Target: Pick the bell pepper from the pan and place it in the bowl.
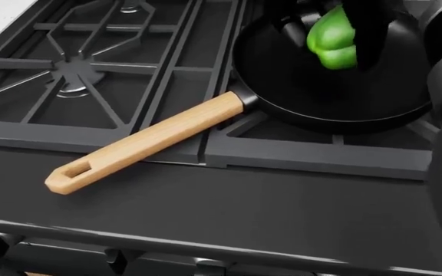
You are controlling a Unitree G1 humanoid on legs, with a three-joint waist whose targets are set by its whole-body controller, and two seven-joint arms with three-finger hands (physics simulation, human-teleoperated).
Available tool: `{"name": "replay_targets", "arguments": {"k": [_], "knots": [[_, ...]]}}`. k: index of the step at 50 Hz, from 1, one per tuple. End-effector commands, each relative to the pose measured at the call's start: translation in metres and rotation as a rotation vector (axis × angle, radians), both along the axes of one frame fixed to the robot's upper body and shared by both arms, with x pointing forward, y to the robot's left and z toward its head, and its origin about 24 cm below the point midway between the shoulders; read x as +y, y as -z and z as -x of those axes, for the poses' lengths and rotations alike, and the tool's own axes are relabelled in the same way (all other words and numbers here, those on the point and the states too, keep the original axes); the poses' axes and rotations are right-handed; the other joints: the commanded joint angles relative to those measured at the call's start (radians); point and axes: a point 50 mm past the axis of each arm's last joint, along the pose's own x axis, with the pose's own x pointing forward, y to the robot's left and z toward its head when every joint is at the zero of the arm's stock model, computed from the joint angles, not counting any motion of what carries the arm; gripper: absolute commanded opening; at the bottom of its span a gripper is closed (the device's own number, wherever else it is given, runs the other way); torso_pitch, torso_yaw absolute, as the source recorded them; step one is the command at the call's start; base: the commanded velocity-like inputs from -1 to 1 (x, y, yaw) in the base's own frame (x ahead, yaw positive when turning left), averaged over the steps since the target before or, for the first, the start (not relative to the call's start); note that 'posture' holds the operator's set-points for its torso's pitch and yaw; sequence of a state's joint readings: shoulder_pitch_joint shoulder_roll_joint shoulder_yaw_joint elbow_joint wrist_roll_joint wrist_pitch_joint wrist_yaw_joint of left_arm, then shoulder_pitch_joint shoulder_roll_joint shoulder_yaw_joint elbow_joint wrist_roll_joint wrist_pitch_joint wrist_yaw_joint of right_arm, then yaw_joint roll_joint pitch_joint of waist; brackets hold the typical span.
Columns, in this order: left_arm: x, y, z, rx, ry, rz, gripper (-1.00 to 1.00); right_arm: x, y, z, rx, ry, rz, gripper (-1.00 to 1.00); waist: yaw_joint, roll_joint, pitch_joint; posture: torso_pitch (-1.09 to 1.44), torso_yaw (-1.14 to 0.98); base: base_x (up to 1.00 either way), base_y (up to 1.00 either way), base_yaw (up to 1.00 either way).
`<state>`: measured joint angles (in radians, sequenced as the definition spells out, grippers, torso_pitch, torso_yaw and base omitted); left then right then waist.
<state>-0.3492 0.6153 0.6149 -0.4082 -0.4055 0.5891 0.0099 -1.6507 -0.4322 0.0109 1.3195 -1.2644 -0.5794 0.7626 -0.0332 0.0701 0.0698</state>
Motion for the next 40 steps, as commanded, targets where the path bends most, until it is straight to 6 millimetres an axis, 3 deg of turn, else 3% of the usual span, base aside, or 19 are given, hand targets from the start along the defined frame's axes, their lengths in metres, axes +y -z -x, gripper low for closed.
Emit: {"name": "replay_targets", "arguments": {"k": [1,16,24,25,27,31,35,36,37,38,39,40], "knots": [[-0.001,-0.016,0.007,-0.076,-0.013,-0.040,1.00,0.001,-0.031,0.006,-0.086,0.003,-0.065,-1.00,-0.001,0.002,-0.029,0.00,0.00,0.00,0.00,0.00],[-0.001,-0.017,0.006,-0.075,-0.013,-0.041,1.00,-0.001,-0.066,0.015,-0.142,0.025,-0.216,-1.00,-0.001,0.002,-0.028,0.00,0.00,0.00,0.00,0.00],[-0.001,-0.016,0.006,-0.071,-0.012,-0.042,1.00,-0.001,-0.075,0.016,-0.220,0.032,-0.227,-1.00,-0.001,0.003,-0.026,0.00,0.00,0.00,0.00,0.00],[-0.001,-0.016,0.006,-0.071,-0.012,-0.042,1.00,-0.002,-0.076,0.016,-0.228,0.032,-0.218,-1.00,0.002,0.006,-0.049,0.00,0.00,0.00,0.22,0.00],[-0.001,-0.016,0.006,-0.071,-0.011,-0.043,1.00,-0.002,-0.077,0.016,-0.230,0.031,-0.220,-1.00,0.005,-0.015,-0.039,0.00,0.00,0.00,0.25,0.00],[-0.001,-0.016,0.006,-0.071,-0.011,-0.043,1.00,-0.002,-0.077,0.016,-0.230,0.033,-0.223,-1.00,0.015,-0.037,-0.053,0.00,0.00,0.00,0.26,0.00],[-0.001,-0.016,0.006,-0.071,-0.011,-0.043,1.00,-0.001,-0.077,0.016,-0.224,0.032,-0.227,-1.00,0.013,-0.001,-0.032,0.00,0.00,0.00,0.26,0.00],[-0.001,-0.016,0.006,-0.072,-0.012,-0.043,1.00,-0.001,-0.077,0.016,-0.222,0.031,-0.227,-1.00,0.010,0.019,-0.032,0.00,0.00,0.00,0.27,0.00],[-0.001,-0.016,0.006,-0.072,-0.012,-0.043,1.00,-0.001,-0.077,0.016,-0.223,0.029,-0.227,-1.00,0.008,0.054,-0.043,0.00,0.00,0.00,0.27,0.00],[-0.001,-0.016,0.006,-0.072,-0.012,-0.043,1.00,-0.001,-0.078,0.017,-0.223,0.029,-0.228,-1.00,0.001,0.068,-0.057,0.00,0.00,0.00,0.27,0.00],[-0.001,-0.016,0.006,-0.072,-0.011,-0.043,1.00,-0.001,-0.077,0.017,-0.220,0.031,-0.227,-1.00,0.010,0.049,-0.042,0.00,0.00,0.00,0.27,0.00],[-0.001,-0.016,0.006,-0.072,-0.011,-0.043,1.00,-0.001,-0.077,0.017,-0.221,0.029,-0.226,-1.00,0.003,0.049,-0.033,0.00,0.00,0.00,0.27,0.00]]}}
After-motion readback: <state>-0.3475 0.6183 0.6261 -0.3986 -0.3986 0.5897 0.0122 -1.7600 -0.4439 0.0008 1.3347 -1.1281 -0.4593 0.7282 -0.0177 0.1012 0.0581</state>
